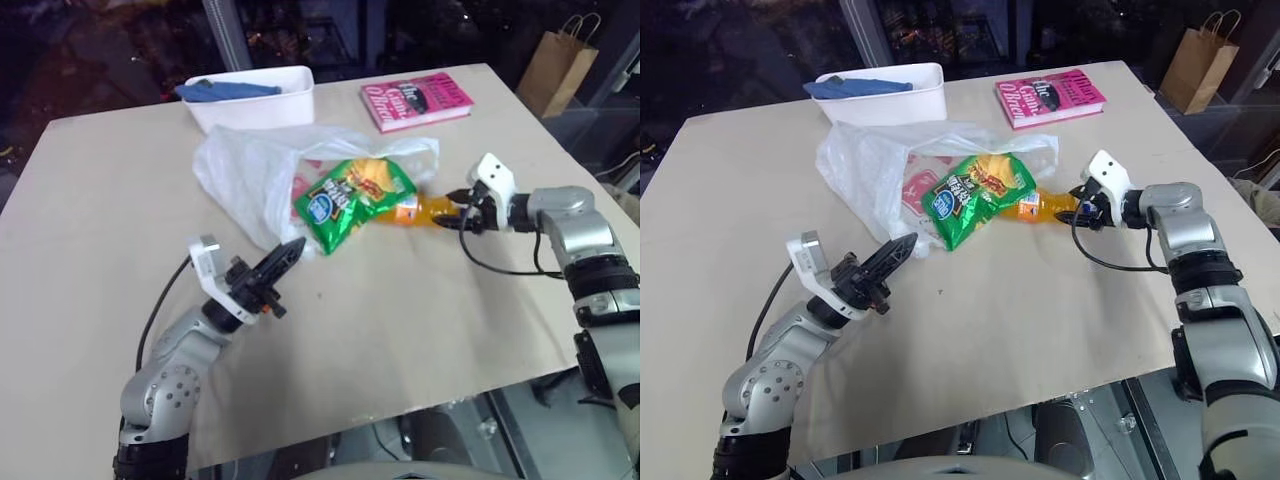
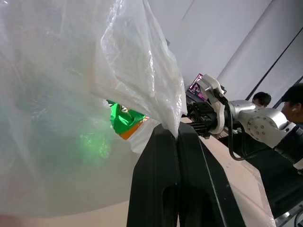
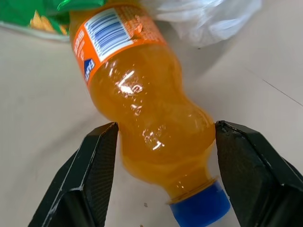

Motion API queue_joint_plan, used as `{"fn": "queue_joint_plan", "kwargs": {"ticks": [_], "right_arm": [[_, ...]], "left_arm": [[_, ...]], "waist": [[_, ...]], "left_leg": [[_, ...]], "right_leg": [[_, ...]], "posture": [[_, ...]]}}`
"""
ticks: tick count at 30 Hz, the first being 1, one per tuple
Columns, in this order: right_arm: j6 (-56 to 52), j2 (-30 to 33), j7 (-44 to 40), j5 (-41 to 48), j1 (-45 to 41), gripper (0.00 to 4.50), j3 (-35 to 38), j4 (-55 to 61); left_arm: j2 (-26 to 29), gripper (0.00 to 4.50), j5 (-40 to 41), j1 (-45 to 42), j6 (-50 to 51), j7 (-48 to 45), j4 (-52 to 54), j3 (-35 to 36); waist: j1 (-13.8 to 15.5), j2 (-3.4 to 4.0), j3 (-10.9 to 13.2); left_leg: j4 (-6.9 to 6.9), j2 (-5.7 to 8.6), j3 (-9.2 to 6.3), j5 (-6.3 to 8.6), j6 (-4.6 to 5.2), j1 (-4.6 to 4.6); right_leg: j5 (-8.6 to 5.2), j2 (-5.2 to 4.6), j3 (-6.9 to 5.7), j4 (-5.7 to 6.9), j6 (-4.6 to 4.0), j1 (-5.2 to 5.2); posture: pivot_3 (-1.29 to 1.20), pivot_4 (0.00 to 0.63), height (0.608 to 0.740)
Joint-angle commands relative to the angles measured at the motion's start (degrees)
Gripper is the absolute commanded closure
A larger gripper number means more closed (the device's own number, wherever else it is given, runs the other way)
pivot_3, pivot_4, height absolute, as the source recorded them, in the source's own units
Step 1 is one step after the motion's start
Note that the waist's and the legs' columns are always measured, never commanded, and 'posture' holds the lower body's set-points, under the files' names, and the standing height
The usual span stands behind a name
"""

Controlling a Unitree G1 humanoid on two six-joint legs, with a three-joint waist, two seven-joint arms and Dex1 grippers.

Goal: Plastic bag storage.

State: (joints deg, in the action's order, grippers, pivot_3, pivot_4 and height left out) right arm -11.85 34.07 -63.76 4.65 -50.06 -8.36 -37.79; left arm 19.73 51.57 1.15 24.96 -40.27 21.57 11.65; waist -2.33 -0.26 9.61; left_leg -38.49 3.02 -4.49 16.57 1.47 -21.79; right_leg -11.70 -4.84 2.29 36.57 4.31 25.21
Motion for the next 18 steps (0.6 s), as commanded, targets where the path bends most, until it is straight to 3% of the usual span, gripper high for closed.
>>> {"fn": "queue_joint_plan", "kwargs": {"ticks": [1,8,11,17,18], "right_arm": [[0.1,-0.4,-3.9,0.3,-0.1,1.28,-0.8,0.4],[-0.9,0.3,-7.0,-0.4,1.7,2.93,-1.6,3.5],[-1.6,0.6,-6.8,-0.8,2.3,4.37,-1.7,5.0],[-3.6,0.5,-8.5,-1.4,3.6,4.46,-3.9,7.1],[-3.7,0.7,-8.6,-2.1,4.0,3.95,-4.6,7.7]], "left_arm": [[-0.3,4.50,-0.4,0.8,-1.4,-0.5,1.0,0.5],[-1.0,4.50,-1.2,2.0,-1.9,-0.7,1.4,-0.4],[-0.8,4.50,-1.3,1.6,-1.8,-0.7,1.1,-0.3],[-0.9,4.50,-1.7,0.7,-1.5,-0.8,0.3,-1.0],[-0.9,4.50,-1.8,0.5,-1.5,-0.8,0.2,-1.1]], "waist": [[0.0,-0.01,0.0],[-0.1,-0.10,-0.1],[0.1,-0.18,-0.1],[0.3,-0.29,-0.2],[0.2,-0.30,-0.2]], "left_leg": [[0.00,-0.01,0.00,0.00,0.00,0.00],[0.01,-0.08,0.05,0.00,0.00,0.09],[0.00,-0.08,0.01,0.01,0.01,0.12],[-0.03,-0.05,-0.05,0.01,0.01,0.30],[-0.03,-0.06,-0.06,0.01,0.01,0.34]], "right_leg": [[0.00,0.01,0.00,0.00,0.00,-0.01],[0.00,0.06,0.08,0.02,-0.01,-0.04],[0.02,0.06,0.02,0.03,-0.03,-0.12],[0.02,0.03,-0.05,-0.04,-0.03,-0.36],[0.02,0.04,-0.05,-0.04,-0.03,-0.40]], "posture": [[0.00,0.150,0.740],[0.00,0.150,0.740],[0.00,0.150,0.740],[0.00,0.150,0.740],[0.00,0.150,0.740]]}}
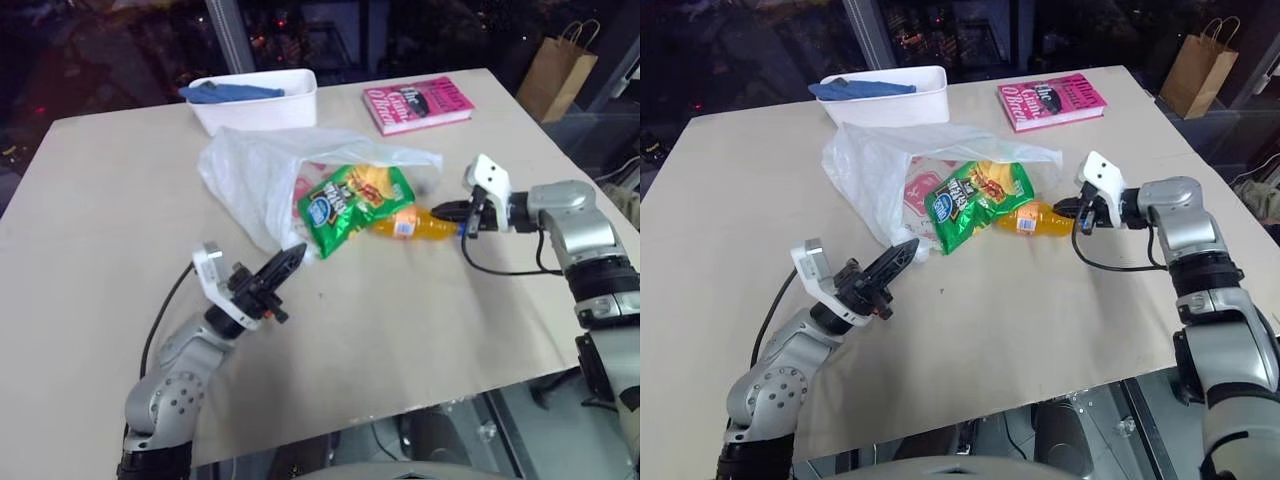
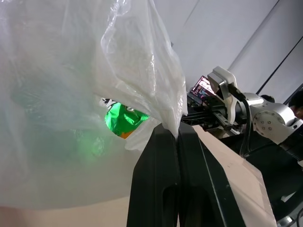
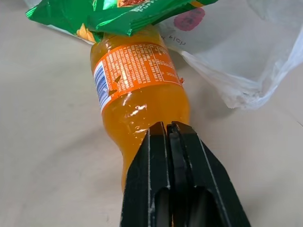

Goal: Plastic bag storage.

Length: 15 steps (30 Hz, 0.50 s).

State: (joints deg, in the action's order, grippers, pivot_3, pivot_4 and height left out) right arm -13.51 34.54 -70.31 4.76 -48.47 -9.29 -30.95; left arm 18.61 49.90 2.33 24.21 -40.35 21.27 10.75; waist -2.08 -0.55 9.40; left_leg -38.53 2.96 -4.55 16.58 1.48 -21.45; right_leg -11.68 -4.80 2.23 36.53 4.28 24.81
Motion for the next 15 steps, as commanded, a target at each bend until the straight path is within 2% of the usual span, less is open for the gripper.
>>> {"fn": "queue_joint_plan", "kwargs": {"ticks": [1,6,9,15], "right_arm": [[-2.0,0.4,-2.3,-2.8,2.6,3.58,-4.3,1.3],[-0.6,0.7,-1.1,-5.2,2.8,1.34,-6.0,0.4],[1.3,0.3,1.5,-7.3,1.8,0.16,-6.3,-1.8],[4.7,-1.0,4.0,-10.4,-0.1,0.07,-7.3,-6.5]], "left_arm": [[0.2,4.50,-0.3,-0.9,-0.7,-0.7,0.3,-0.2],[0.0,4.50,-0.9,-1.5,-0.7,-0.7,-0.1,-0.6],[-0.3,4.50,-1.0,-1.6,-0.7,-0.6,-0.1,-0.7],[-1.0,4.50,-1.5,-1.2,-1.0,-0.3,0.2,-0.7]], "waist": [[-0.1,-0.02,0.0],[-0.1,-0.02,0.0],[0.0,-0.08,-0.1],[0.6,-0.12,-0.1]], "left_leg": [[0.02,-0.01,0.00,0.00,0.00,0.10],[0.14,-0.03,-0.11,0.13,0.22,0.90],[0.13,-0.03,-0.28,0.13,0.22,0.89],[0.14,-0.01,-0.47,0.02,0.01,0.79]], "right_leg": [[0.00,0.01,0.00,-0.01,0.00,-0.09],[-0.01,0.03,-0.15,-0.29,-0.01,-0.99],[-0.01,0.02,-0.34,-0.55,0.00,-1.16],[-0.01,-0.02,-0.57,-0.61,-0.01,-1.17]], "posture": [[0.00,0.150,0.740],[0.00,0.150,0.740],[0.00,0.150,0.740],[0.00,0.150,0.740]]}}
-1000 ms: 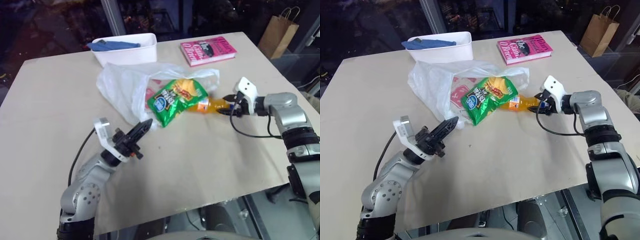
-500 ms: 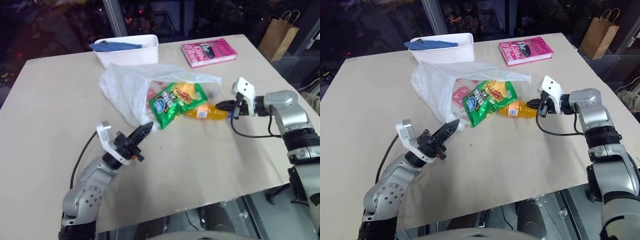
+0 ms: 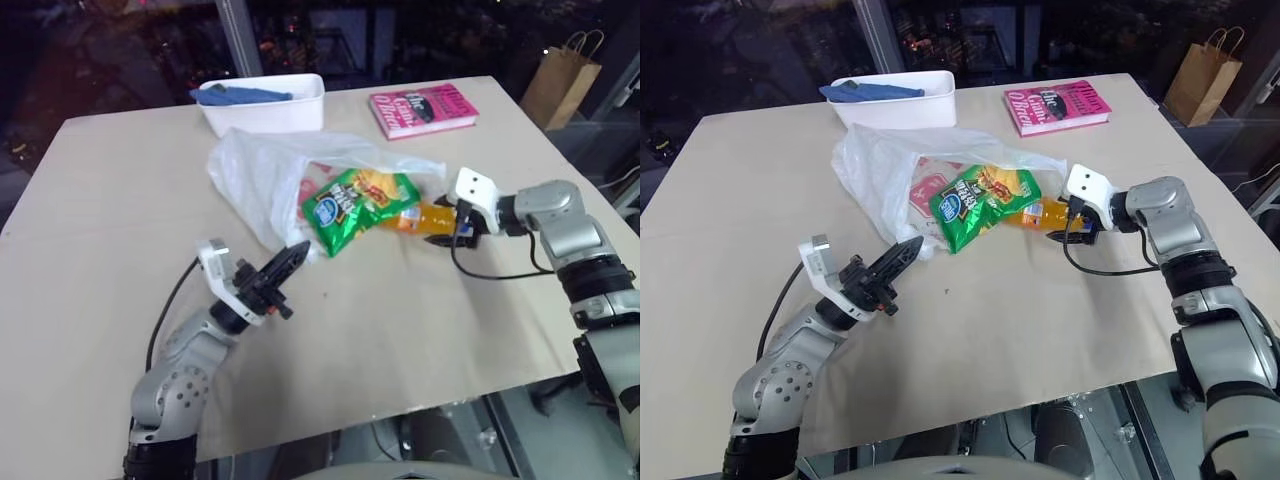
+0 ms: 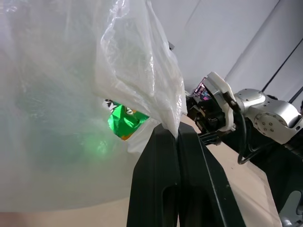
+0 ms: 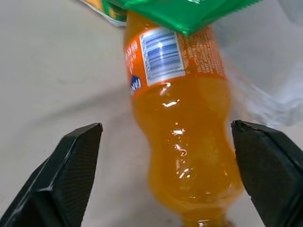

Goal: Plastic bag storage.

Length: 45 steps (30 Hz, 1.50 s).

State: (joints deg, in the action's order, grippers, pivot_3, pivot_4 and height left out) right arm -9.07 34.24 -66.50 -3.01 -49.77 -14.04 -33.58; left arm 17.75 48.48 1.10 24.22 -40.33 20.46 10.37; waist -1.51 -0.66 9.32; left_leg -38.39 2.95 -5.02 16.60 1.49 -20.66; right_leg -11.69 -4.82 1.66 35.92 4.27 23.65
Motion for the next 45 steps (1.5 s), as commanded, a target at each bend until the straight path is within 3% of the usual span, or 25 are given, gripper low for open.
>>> {"fn": "queue_joint_plan", "kwargs": {"ticks": [1,5,9,13,19,24,30,37,43,45], "right_arm": [[0.4,-0.9,0.5,-3.1,0.9,0.07,-2.8,-4.6],[3.9,-0.9,4.7,-8.7,-1.2,0.07,-5.3,-10.5],[4.0,-1.4,4.1,-8.4,-1.6,0.07,-4.4,-11.4],[5.7,-0.2,4.1,-9.7,-1.4,1.80,-4.8,-11.4],[0.0,2.6,-4.8,-2.9,1.0,1.83,-1.1,-0.3],[-8.3,10.5,-17.7,3.9,5.4,1.83,-0.3,15.9],[-20.0,14.3,-25.3,12.6,8.2,1.83,-1.6,32.2],[-24.4,3.0,-12.9,11.4,2.6,1.83,-4.0,30.0],[-20.3,-7.5,-1.7,1.3,-4.8,1.83,-11.8,16.7],[-18.4,-14.6,5.0,-0.4,-9.2,1.83,-11.7,9.5]], "left_arm": [[-0.3,4.50,-0.2,0.0,-1.0,-0.3,1.2,-0.4],[-0.8,4.50,-0.5,0.1,-1.2,0.3,1.5,-0.6],[-1.0,4.50,-0.6,0.3,-1.2,0.4,1.8,-0.5],[-1.1,4.50,-0.6,0.2,-1.1,0.5,1.9,-0.3],[-1.0,4.50,-0.5,-0.2,-0.8,0.6,1.9,-0.4],[-0.7,4.50,-0.2,-0.3,-0.4,0.5,2.0,-0.1],[-0.7,4.50,-0.3,-0.5,-0.3,0.0,1.8,-0.4],[-0.2,4.50,0.8,1.2,0.8,-1.1,3.4,-1.0],[0.3,4.50,0.4,2.1,0.4,-1.6,3.7,-1.8],[0.2,4.50,0.3,2.1,0.2,-1.5,3.6,-2.0]], "waist": [[0.1,0.00,0.0],[0.5,0.00,0.0],[0.9,-0.01,0.0],[0.7,-0.01,0.0],[0.9,0.03,0.0],[0.9,0.23,0.2],[0.6,0.31,0.2],[0.7,0.30,0.2],[0.9,0.29,0.2],[0.8,0.29,0.2]], "left_leg": [[0.01,0.00,-0.01,0.00,-0.01,-0.01],[0.06,0.01,-0.02,0.00,-0.01,-0.02],[0.09,0.04,-0.14,0.00,-0.02,-0.13],[0.12,0.04,-0.10,0.00,-0.02,-0.11],[0.11,0.06,-0.17,0.00,-0.01,-0.16],[0.16,0.06,-0.16,0.05,0.06,-0.48],[0.02,0.05,-0.09,0.03,0.04,-1.22],[0.00,0.07,-0.07,0.02,0.03,-1.23],[0.01,0.11,-0.16,0.01,0.00,-1.27],[0.01,0.17,-0.16,0.01,0.00,-1.29]], "right_leg": [[0.00,0.00,-0.01,-0.02,0.00,0.00],[0.00,-0.01,-0.02,-0.06,0.00,0.01],[-0.01,-0.05,-0.16,-0.14,-0.02,0.03],[-0.01,-0.06,-0.12,-0.16,-0.01,0.03],[-0.01,-0.07,-0.18,-0.16,-0.01,0.03],[-0.02,-0.11,-0.20,-0.34,-0.01,0.26],[0.00,-0.13,-0.12,-0.08,0.01,1.13],[0.01,-0.14,-0.10,-0.06,0.02,1.13],[0.00,-0.15,-0.17,-0.07,0.00,1.17],[0.00,-0.17,-0.18,-0.08,0.00,1.18]], "posture": [[0.00,0.150,0.740],[0.00,0.150,0.740],[0.00,0.150,0.740],[0.00,0.150,0.740],[0.00,0.150,0.740],[0.00,0.150,0.740],[0.00,0.150,0.740],[0.00,0.150,0.740],[0.00,0.150,0.740],[0.00,0.150,0.740]]}}
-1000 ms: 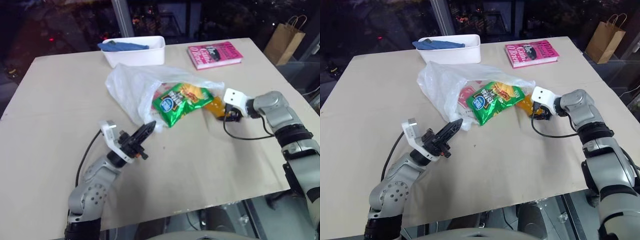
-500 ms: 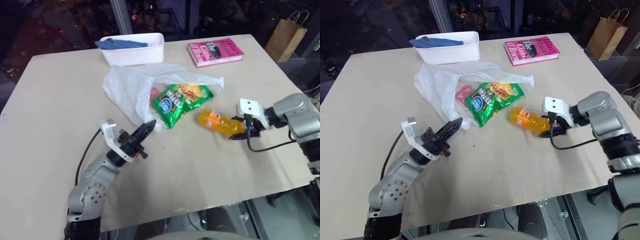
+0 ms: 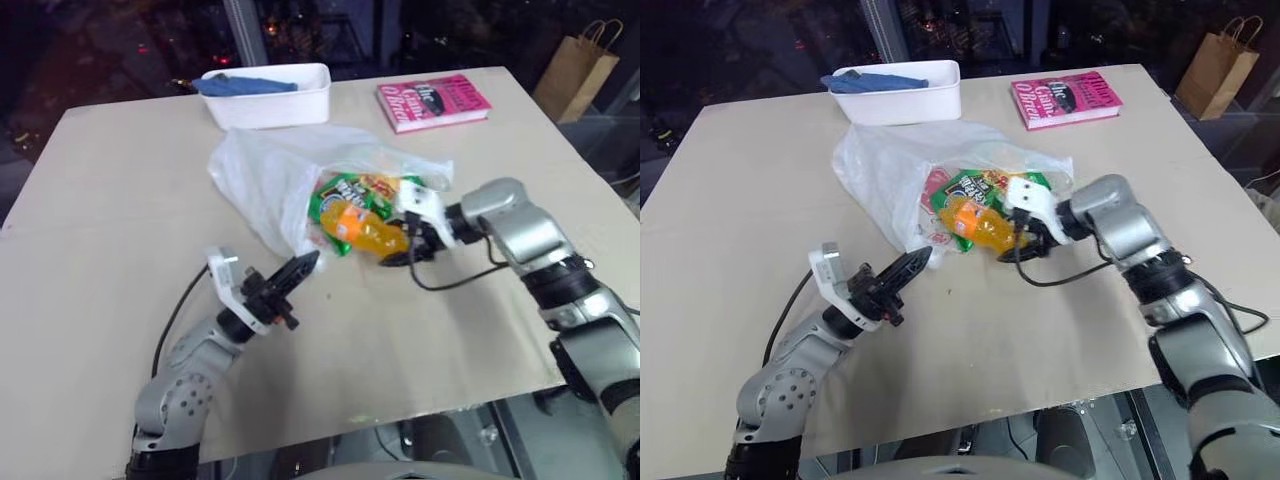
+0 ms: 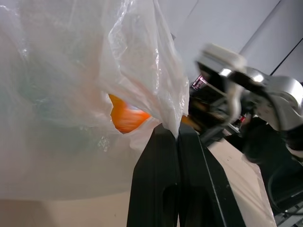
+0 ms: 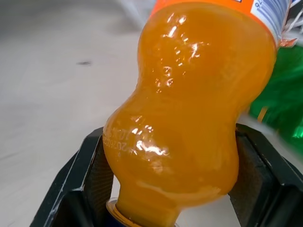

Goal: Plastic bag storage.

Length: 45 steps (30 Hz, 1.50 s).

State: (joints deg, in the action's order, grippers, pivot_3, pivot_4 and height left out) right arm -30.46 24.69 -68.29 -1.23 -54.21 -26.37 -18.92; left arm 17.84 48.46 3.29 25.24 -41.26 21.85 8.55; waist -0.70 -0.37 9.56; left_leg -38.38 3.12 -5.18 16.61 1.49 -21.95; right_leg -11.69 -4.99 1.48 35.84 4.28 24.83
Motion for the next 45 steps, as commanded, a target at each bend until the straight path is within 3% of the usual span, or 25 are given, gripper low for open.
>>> {"fn": "queue_joint_plan", "kwargs": {"ticks": [1,6,7,9,11,14,19,22,24,29,38,41,44,45], "right_arm": [[3.9,-8.3,9.3,-2.0,-6.7,1.83,1.5,-8.0],[9.7,-18.1,20.3,-0.9,-13.9,1.83,7.4,-20.1],[9.4,-20.1,21.8,0.9,-15.0,0.81,9.7,-20.8],[7.7,-23.2,23.5,4.1,-15.9,0.03,13.6,-20.4],[5.7,-25.0,25.3,6.3,-15.9,0.03,16.7,-19.6],[4.7,-22.7,23.1,5.6,-13.8,0.03,15.9,-17.2],[0.1,-13.1,10.4,7.0,-6.6,0.03,11.5,-6.2],[-1.8,-2.8,-1.0,8.8,-0.2,0.03,8.2,4.2],[-3.1,2.0,-3.8,9.6,2.2,0.03,8.1,7.9],[-0.9,4.4,6.6,6.5,0.7,0.03,13.1,-1.0],[1.3,0.1,27.5,6.6,-10.9,0.03,24.1,-22.9],[4.0,-1.6,30.5,7.9,-13.2,0.03,27.0,-25.9],[4.2,-3.3,27.4,9.7,-13.6,0.03,27.7,-25.0],[4.0,-3.4,26.3,9.8,-13.4,0.27,27.4,-24.4]], "left_arm": [[0.1,4.50,0.3,-0.2,-0.9,-0.5,2.2,-0.2],[0.3,4.50,-0.2,0.2,-1.4,-0.7,2.0,-0.4],[0.3,4.50,-0.3,0.3,-1.5,-0.7,1.9,-0.4],[0.4,4.50,-0.6,0.4,-1.7,-0.6,1.8,-0.4],[0.3,4.50,-0.7,0.3,-1.9,-0.6,1.6,-0.3],[0.1,4.50,-1.0,0.0,-2.0,-0.7,1.2,-0.3],[0.0,4.50,-1.1,-0.4,-2.1,-0.6,0.7,0.0],[0.0,4.50,-1.1,-0.8,-2.1,-0.6,0.2,0.1],[0.0,4.50,-1.2,-0.9,-2.1,-0.7,0.1,0.0],[0.2,4.50,-1.2,-1.0,-2.1,-1.2,-0.4,-0.2],[0.5,4.50,-1.4,-1.1,-2.1,-1.8,-0.9,0.2],[0.5,4.50,-1.4,-1.0,-2.2,-1.9,-0.9,0.3],[0.5,4.50,-1.4,-0.7,-2.3,-1.8,-0.8,0.4],[0.5,4.50,-1.4,-0.6,-2.4,-1.8,-0.8,0.4]], "waist": [[-0.3,0.00,0.0],[-1.4,0.02,0.0],[-1.4,0.02,0.0],[-1.5,0.02,0.0],[-1.7,0.03,0.0],[-1.5,0.03,0.0],[-1.2,0.01,0.0],[-1.5,0.02,0.0],[-1.6,0.02,0.0],[-1.9,0.01,0.0],[-1.6,0.00,0.0],[-1.6,0.00,0.0],[-1.6,0.00,0.0],[-1.6,0.00,0.0]], "left_leg": [[0.00,0.01,0.01,0.00,0.00,-0.02],[0.09,-0.01,0.04,-0.09,-0.16,-0.15],[0.09,0.00,-0.01,-0.11,-0.18,-0.27],[0.04,0.02,-0.03,-0.12,-0.18,-0.56],[0.04,0.03,-0.01,-0.12,-0.18,-0.60],[0.03,0.06,-0.04,-0.13,-0.18,-0.60],[-0.09,0.16,-0.08,-0.13,-0.16,-0.61],[-0.09,0.14,0.00,-0.13,-0.16,-0.61],[-0.09,0.10,-0.02,-0.13,-0.16,-0.62],[-0.09,0.05,0.31,-0.14,-0.19,-0.27],[-0.08,0.05,0.36,-0.19,-0.25,-0.12],[-0.05,0.03,0.40,-0.19,-0.25,-0.14],[-0.04,0.02,0.41,-0.19,-0.24,-0.15],[-0.04,0.02,0.42,-0.19,-0.24,-0.15]], "right_leg": [[0.00,0.00,0.02,0.01,0.00,0.02],[0.00,0.07,0.12,0.21,-0.01,0.38],[0.00,0.06,0.08,0.22,-0.02,0.48],[0.01,0.04,0.07,0.25,-0.01,0.73],[0.01,0.03,0.09,0.27,-0.01,0.80],[0.00,0.03,0.05,0.32,-0.02,0.79],[0.01,-0.03,0.02,0.40,-0.01,0.72],[0.01,-0.01,0.08,0.48,-0.01,0.80],[0.00,0.01,0.06,0.46,-0.01,0.81],[0.00,0.06,0.44,0.78,-0.01,0.75],[0.07,0.07,0.51,0.89,-0.10,0.64],[0.07,0.09,0.55,0.86,-0.11,0.68],[0.07,0.09,0.58,0.84,-0.11,0.69],[0.07,0.09,0.58,0.84,-0.11,0.69]], "posture": [[0.00,0.150,0.740],[0.00,0.150,0.740],[0.00,0.150,0.740],[0.00,0.150,0.740],[0.00,0.150,0.740],[0.00,0.150,0.740],[0.00,0.150,0.740],[0.00,0.150,0.740],[0.00,0.150,0.740],[0.00,0.150,0.740],[0.00,0.150,0.740],[0.00,0.150,0.740],[0.00,0.150,0.740],[0.00,0.150,0.740]]}}
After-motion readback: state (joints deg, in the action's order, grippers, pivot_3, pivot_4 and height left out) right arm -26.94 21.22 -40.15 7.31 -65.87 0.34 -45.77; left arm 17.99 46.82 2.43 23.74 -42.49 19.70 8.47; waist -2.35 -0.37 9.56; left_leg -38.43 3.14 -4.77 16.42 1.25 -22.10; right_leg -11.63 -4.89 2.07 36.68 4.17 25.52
